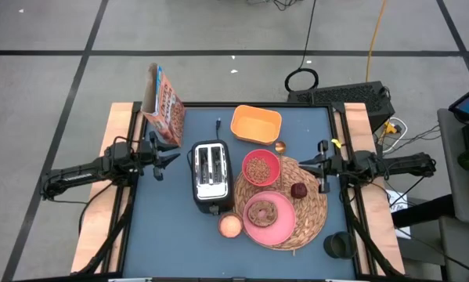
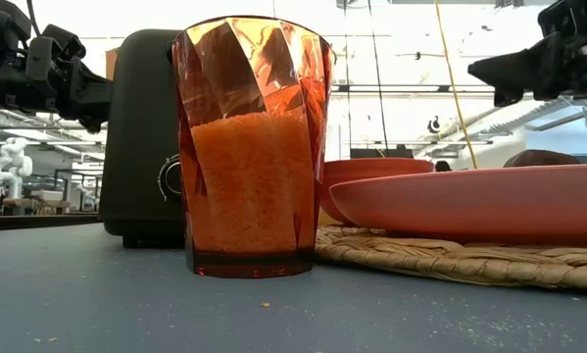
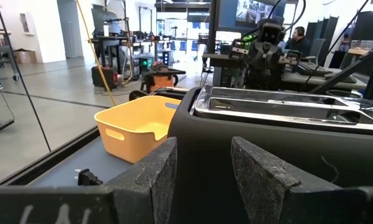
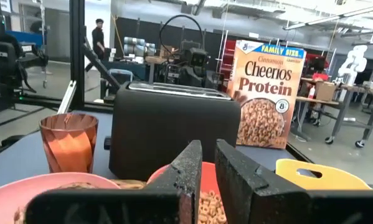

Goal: Arrange a breakfast setting
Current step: Return to Home Position

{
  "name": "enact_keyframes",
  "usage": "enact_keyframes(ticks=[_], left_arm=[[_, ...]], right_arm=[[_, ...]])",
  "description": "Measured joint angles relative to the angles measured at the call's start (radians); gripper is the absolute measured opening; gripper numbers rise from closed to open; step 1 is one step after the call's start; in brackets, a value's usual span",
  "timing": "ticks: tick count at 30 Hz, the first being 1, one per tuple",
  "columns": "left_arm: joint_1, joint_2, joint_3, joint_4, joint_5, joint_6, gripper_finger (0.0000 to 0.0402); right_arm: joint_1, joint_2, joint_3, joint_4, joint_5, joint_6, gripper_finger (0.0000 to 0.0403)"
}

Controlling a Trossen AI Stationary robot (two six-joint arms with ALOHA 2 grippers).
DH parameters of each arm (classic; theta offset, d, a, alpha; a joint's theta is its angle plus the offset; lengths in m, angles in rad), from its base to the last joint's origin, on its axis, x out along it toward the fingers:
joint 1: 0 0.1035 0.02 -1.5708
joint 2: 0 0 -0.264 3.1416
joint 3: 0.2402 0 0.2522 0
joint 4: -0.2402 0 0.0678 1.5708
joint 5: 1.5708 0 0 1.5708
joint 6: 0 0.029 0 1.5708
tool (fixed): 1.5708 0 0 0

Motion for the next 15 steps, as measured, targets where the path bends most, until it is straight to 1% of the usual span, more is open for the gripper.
enact_keyframes(ticks=[5, 9, 15], left_arm=[[0.000, 0.000, 0.000, 0.001, 0.000, 0.000, 0.0159], [0.000, 0.000, 0.000, 0.001, 0.000, 0.000, 0.0159], [0.000, 0.000, 0.000, 0.002, 0.000, 0.000, 0.0159]], right_arm=[[-0.001, 0.000, -0.016, 0.015, 0.003, -0.005, 0.0038], [-0.025, -0.001, -0.025, 0.050, 0.004, -0.030, 0.0038], [-0.085, 0.000, -0.027, 0.003, 0.007, -0.041, 0.0038]])
